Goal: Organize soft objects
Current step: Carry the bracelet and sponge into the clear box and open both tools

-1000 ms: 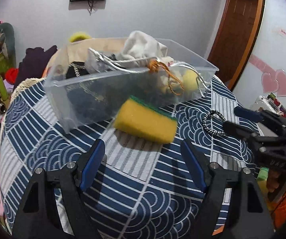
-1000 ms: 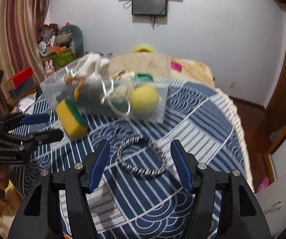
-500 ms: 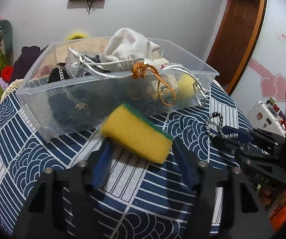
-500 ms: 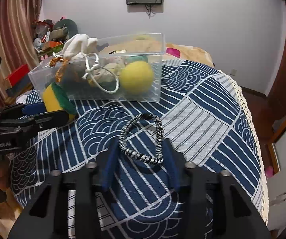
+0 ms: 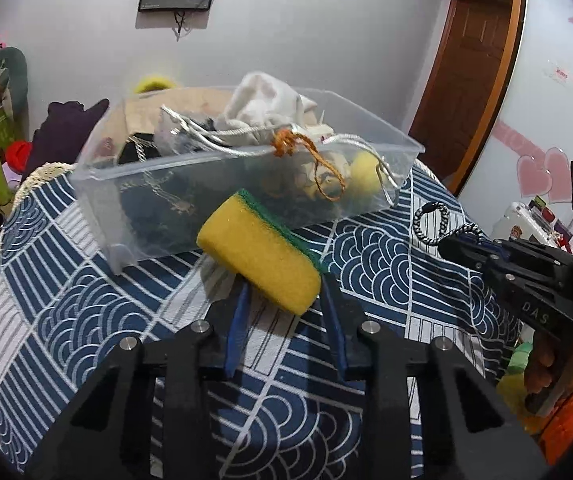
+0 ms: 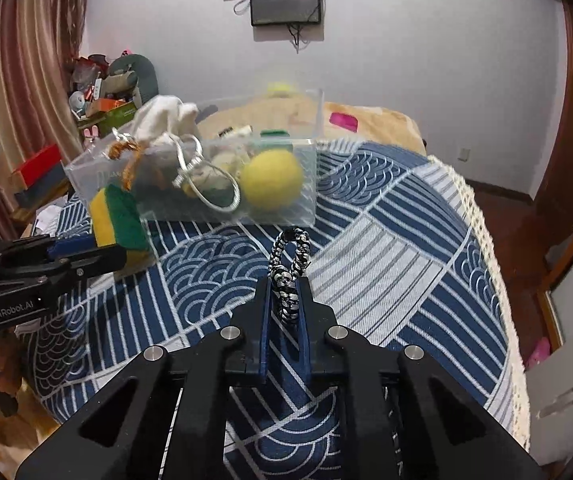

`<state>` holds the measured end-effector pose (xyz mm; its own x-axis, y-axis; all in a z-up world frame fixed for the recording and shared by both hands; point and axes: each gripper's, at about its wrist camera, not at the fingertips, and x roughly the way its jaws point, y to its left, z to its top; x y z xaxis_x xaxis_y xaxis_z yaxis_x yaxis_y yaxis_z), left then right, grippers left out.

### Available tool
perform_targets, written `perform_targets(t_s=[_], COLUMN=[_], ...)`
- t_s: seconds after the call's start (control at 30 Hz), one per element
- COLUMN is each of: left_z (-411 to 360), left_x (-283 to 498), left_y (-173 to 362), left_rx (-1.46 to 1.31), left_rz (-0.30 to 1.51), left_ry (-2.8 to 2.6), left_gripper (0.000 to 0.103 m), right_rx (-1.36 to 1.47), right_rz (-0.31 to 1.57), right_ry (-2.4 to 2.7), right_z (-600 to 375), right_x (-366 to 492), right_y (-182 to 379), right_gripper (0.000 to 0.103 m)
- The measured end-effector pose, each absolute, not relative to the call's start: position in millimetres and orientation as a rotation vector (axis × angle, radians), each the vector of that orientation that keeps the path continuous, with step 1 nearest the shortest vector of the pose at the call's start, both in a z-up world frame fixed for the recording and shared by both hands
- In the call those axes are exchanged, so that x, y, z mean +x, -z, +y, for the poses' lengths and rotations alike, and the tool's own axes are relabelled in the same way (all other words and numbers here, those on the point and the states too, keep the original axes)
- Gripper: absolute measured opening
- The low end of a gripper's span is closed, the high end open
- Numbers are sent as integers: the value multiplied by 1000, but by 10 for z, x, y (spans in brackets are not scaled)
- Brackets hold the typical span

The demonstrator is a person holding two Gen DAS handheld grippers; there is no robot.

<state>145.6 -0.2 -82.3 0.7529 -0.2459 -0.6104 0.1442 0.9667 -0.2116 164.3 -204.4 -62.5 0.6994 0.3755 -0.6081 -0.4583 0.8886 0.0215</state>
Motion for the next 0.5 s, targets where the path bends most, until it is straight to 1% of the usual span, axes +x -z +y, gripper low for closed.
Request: perform_targets(t_s=[0.27, 0.5], left_z=[164, 304], left_x=[1292, 1139], left_y=[569, 259], left_rx=[-173, -155], left_rz=[624, 526], left_ry=[192, 143], left_gripper=[34, 34], right_rx=[-154, -154], right_rz=[579, 504], right_ry=[-479, -490], right_z=[-1975, -1914], right_x=[1594, 1559], right_y=[430, 198], right_gripper=[11, 11])
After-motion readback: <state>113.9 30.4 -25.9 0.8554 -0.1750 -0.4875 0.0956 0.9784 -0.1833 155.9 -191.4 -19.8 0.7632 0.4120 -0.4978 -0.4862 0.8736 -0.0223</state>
